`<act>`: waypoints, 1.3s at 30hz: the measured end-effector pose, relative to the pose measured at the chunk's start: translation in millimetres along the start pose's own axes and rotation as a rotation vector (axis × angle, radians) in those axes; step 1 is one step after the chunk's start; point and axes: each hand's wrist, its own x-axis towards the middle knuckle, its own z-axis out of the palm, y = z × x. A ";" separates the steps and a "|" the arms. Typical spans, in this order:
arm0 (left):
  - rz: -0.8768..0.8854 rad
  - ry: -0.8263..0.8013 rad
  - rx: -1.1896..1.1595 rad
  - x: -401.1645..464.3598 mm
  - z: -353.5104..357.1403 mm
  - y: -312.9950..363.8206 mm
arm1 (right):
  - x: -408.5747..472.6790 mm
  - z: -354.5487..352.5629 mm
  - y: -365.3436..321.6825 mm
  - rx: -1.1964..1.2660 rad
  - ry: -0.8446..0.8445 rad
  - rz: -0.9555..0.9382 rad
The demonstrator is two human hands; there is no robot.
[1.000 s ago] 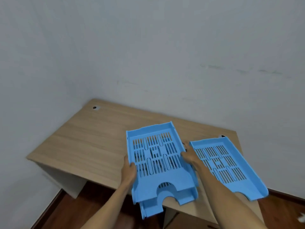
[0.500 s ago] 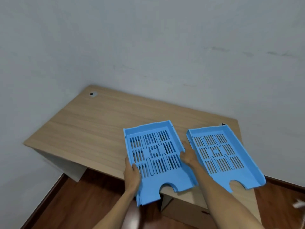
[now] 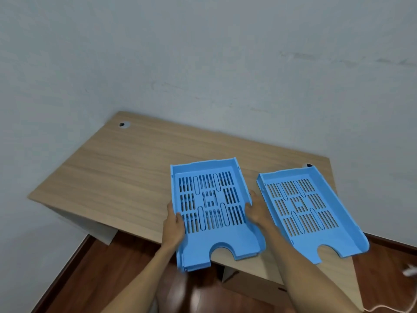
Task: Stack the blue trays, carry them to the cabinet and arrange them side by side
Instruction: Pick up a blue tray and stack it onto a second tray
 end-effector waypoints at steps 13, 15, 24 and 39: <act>0.092 -0.189 0.014 72.0 -31.4 13.6 | 11.1 30.6 3.7 0.068 0.087 0.064; 0.099 -0.205 0.013 85.8 -34.3 16.8 | 16.7 33.6 -2.0 0.082 0.099 0.085; 0.096 -0.317 -0.001 172.1 -52.8 30.2 | 59.1 55.8 -46.3 0.115 0.148 0.158; 0.072 -0.411 -0.002 284.3 -81.6 41.2 | 111.1 84.1 -101.3 0.304 0.104 0.191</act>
